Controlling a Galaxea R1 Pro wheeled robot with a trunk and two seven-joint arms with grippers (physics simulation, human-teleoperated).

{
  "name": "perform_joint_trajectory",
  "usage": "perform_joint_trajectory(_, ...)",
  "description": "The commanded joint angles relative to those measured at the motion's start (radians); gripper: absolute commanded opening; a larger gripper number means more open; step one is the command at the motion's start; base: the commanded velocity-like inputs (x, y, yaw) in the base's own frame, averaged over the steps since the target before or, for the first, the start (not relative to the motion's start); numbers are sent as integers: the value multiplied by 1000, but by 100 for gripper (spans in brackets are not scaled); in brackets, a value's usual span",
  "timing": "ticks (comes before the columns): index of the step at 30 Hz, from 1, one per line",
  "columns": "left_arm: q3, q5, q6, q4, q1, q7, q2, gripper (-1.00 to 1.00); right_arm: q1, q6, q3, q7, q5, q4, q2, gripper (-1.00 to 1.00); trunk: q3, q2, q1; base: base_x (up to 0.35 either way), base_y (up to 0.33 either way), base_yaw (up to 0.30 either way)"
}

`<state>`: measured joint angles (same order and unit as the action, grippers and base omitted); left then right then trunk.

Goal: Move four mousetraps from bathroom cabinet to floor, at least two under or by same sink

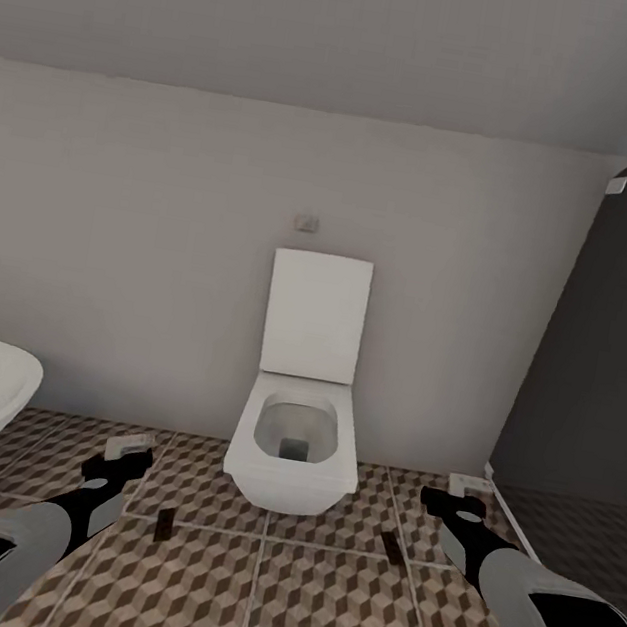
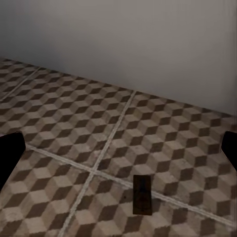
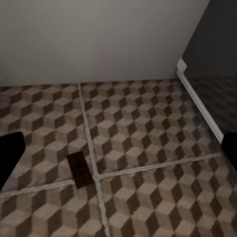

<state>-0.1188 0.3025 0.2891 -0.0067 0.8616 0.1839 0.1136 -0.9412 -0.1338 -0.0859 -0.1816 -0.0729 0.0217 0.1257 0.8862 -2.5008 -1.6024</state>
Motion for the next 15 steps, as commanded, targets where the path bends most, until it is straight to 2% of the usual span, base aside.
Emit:
perform_joint_trajectory(1,-8,7,2,1,1,3,0,100,-1,-5,-8,-1,-8,2,0,100,-3,0,1,0,0,0)
perform_joint_trajectory(5,-8,7,2,1,1,2,0,100,-2,-5,-8,0,-7,2,0,100,-18,1,2,0,0,0)
perform_joint_trajectory(15,-8,8,2,1,1,2,0,100,-1,-5,-8,0,-6,2,0,100,-50,71,41,0,0,0)
